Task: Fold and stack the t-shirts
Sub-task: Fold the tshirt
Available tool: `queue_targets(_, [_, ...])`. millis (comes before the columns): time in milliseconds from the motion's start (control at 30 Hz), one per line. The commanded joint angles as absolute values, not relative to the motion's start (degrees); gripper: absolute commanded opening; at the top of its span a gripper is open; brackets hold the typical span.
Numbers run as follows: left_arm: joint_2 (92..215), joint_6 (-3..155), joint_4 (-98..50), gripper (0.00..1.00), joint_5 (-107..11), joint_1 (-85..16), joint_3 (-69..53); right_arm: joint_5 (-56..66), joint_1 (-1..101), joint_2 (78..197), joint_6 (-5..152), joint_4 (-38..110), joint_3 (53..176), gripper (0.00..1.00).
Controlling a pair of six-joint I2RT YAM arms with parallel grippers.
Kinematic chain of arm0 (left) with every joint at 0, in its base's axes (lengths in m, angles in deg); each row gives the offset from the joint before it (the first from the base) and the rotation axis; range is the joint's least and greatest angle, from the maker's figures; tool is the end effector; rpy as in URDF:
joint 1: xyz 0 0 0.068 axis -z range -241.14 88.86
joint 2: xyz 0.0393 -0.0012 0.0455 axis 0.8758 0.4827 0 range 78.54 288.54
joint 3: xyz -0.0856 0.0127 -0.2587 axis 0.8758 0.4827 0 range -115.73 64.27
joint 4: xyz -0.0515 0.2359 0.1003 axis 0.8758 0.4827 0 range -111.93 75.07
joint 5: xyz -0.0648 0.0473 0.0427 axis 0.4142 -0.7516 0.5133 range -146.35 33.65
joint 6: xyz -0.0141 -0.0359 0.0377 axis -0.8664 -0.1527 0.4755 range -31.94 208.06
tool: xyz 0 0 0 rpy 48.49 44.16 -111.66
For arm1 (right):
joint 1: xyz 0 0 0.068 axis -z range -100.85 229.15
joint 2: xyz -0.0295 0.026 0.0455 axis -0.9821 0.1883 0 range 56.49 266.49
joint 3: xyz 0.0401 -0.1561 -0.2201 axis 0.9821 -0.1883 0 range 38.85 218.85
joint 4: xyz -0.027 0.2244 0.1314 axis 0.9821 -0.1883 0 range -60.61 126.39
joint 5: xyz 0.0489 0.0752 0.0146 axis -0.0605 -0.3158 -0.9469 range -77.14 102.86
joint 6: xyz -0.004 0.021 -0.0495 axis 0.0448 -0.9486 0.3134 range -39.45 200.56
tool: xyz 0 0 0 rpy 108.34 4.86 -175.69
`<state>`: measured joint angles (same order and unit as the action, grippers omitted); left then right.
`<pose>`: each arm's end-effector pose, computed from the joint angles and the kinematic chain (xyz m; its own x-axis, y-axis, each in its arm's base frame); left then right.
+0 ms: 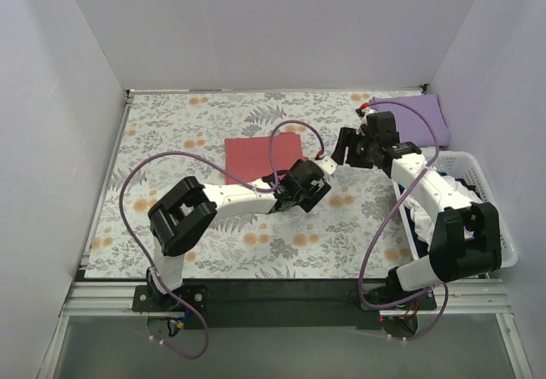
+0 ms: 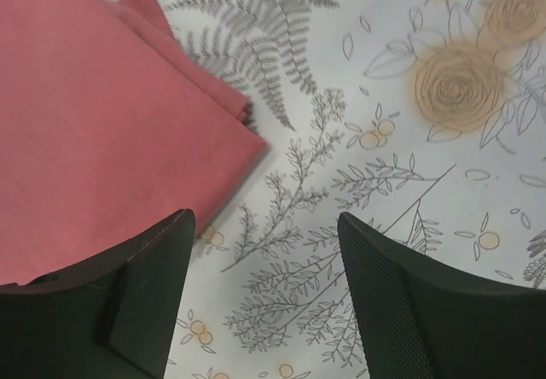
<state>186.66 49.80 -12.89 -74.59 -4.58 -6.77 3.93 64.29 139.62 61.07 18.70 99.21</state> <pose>0.2343 -0.3348 0.1868 -0.7286 0.0360 -0.6840 0.2825 0.9255 -0.2522 0.3085 0.0875 0.2653 -0.7139 0.1516 -0.6837 -0.1370 0.9271 0.3487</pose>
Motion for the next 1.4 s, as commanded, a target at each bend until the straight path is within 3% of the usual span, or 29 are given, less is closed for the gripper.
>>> queue_targets(0, [188.31, 55.19, -11.3, 0.66, -78.76, -3.92, -10.34, 4.6, 64.47, 137.96, 62.27, 17.32, 97.48, 0.73])
queue_targets(500, [196.05, 61.52, -21.49, 0.53, -83.95, -4.01, -10.08, 1.7, 65.08, 141.04, 61.75, 18.37, 96.16, 0.73])
queue_targets(633, [197.02, 62.75, -26.74, 0.24, -84.56, -4.01, -8.07, -0.66, 65.52, 141.83, 60.78, 19.86, 95.2, 0.73])
queue_targets(667, [196.85, 62.58, -27.72, 0.03, -84.83, -4.1, -7.19, -1.54, 65.61, 142.27, 60.17, 20.56, 94.76, 0.73])
queue_targets(700, [195.89, 62.23, -28.78, 0.0, -85.09, -4.1, -6.48, -2.42, 65.96, 142.45, 58.69, 22.22, 94.32, 0.73])
queue_targets(800, [191.86, 60.29, -31.5, 0.0, -84.65, -4.19, -2.71, -6.38, 66.58, 143.76, 56.74, 24.87, 93.26, 0.75])
queue_targets(867, [189.47, 58.63, -31.42, 0.0, -84.22, -4.45, -0.95, -7.79, 66.67, 145.52, 55.42, 25.58, 93.87, 0.84])
queue_targets(1033, [182.44, 53.96, -31.33, 0.0, -81.84, -4.62, 2.04, -13.92, 66.58, 150.17, 50.34, 32.32, 94.05, 0.9])
queue_targets(1367, [180.41, 52.47, -31.25, 0.0, -80.87, -4.71, 2.4, -18.6, 62.55, 161.51, 41.09, 43.86, 97.56, 0.91])
